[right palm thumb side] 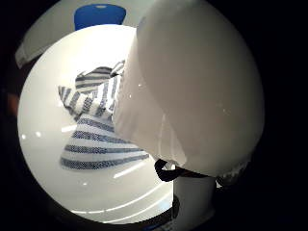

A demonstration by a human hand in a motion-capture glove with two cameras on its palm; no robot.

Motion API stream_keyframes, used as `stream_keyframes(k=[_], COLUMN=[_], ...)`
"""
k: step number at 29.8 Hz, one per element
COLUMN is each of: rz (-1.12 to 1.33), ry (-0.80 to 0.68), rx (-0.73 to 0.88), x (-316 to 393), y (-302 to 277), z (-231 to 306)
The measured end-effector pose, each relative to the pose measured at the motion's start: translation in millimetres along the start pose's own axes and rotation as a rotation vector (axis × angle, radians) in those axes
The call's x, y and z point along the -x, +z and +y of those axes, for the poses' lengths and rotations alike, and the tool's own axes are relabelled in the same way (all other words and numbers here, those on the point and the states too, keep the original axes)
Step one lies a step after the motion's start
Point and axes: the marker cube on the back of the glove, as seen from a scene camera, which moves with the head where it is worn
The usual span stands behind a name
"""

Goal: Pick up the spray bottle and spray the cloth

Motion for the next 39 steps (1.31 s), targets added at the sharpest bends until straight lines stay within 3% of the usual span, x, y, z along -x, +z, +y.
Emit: stream_keyframes(k=[11,18,39], rz=[-0.122,-0.373,-1.065], ry=[0.2,0.414,0.802], rx=[-0.062,-0.165,-0.558], x=[-31.7,-53.6,-89.6], y=[-9.9,-28.2,-96.6], z=[-2.6,-9.8,-58.5])
